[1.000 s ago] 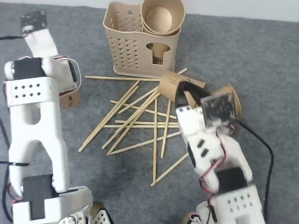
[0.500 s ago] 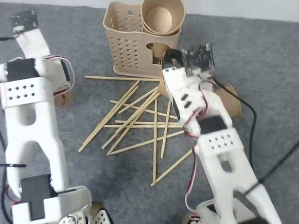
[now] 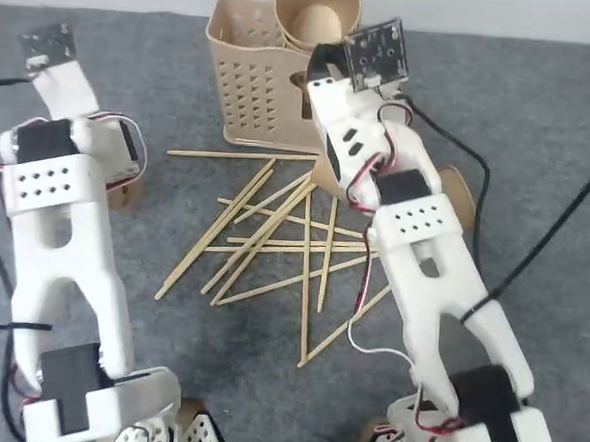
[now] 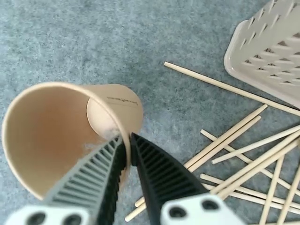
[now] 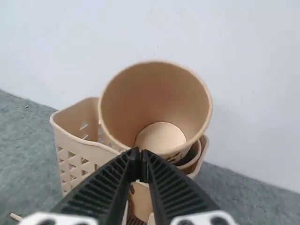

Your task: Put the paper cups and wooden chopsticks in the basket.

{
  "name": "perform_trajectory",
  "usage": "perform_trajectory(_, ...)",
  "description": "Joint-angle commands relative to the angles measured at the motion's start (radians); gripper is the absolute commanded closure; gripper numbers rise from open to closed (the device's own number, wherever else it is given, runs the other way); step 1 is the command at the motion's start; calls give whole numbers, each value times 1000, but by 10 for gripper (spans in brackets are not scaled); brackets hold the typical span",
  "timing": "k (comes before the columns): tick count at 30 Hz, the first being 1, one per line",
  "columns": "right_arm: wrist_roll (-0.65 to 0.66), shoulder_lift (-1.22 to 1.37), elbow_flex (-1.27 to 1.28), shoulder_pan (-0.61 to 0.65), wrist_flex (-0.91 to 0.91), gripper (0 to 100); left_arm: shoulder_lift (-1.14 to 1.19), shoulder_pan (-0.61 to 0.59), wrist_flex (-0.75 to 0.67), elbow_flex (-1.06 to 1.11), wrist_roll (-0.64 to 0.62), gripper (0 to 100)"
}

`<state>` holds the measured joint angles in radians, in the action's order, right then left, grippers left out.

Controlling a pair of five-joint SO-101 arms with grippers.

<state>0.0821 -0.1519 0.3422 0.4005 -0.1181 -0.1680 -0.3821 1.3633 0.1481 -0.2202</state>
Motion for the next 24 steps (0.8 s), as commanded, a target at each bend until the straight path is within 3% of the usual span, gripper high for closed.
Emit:
perform_trajectory(1,12,-5,-86,-18,16,990,-5,-3,-18,-2,5,988)
perform_trajectory(12,12,-56,-106,-19,-15,990,-5,-3,-21,-1,5,988)
perform_trajectory(19,5,-383,-98,-104,-460,990,-5,40,-28,-99,-11,988)
perform_trajectory(24,3,-625,-3,-165,-684,990,6,127,83,-297,-69,988)
